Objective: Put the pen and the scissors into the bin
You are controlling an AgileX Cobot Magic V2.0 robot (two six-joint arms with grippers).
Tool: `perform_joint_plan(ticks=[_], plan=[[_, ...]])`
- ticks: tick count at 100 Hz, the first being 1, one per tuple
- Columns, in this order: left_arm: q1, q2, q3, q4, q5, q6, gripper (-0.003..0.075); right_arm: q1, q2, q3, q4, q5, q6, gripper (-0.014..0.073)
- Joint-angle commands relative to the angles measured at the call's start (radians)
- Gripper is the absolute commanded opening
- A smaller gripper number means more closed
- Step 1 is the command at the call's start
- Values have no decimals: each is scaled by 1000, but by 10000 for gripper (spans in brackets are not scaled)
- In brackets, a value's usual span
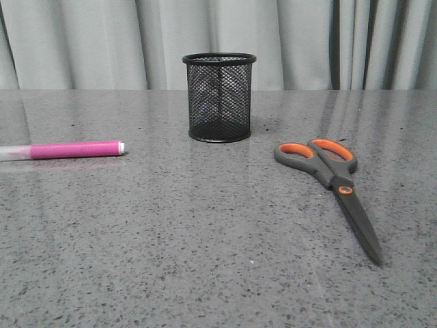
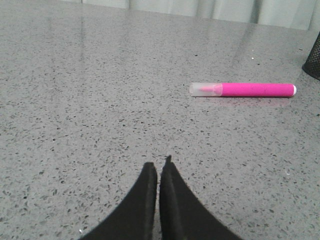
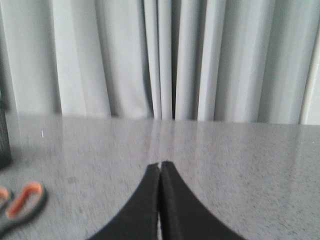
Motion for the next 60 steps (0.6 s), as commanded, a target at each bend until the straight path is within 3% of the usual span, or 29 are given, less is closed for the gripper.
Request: perform_joint_plan(ticks=[1, 13, 27, 41, 47, 60], plan=[[5, -31, 25, 1, -53, -4, -20, -4, -24, 9, 119, -107, 2, -65], [5, -31, 25, 1, -53, -4, -20, -4, -24, 9, 255, -40, 2, -65], [5, -31, 25, 23, -60, 0, -20, -4, -24, 9, 302, 45, 2, -65], [5, -31, 25, 68, -97, 0, -20, -4, -24, 9, 421, 19, 2, -65], [5, -31, 25, 4, -142, 0, -20, -4, -24, 9, 473, 7, 2, -65], [5, -31, 25, -381, -304, 0, -20, -4, -24, 9, 491, 5, 2, -65]])
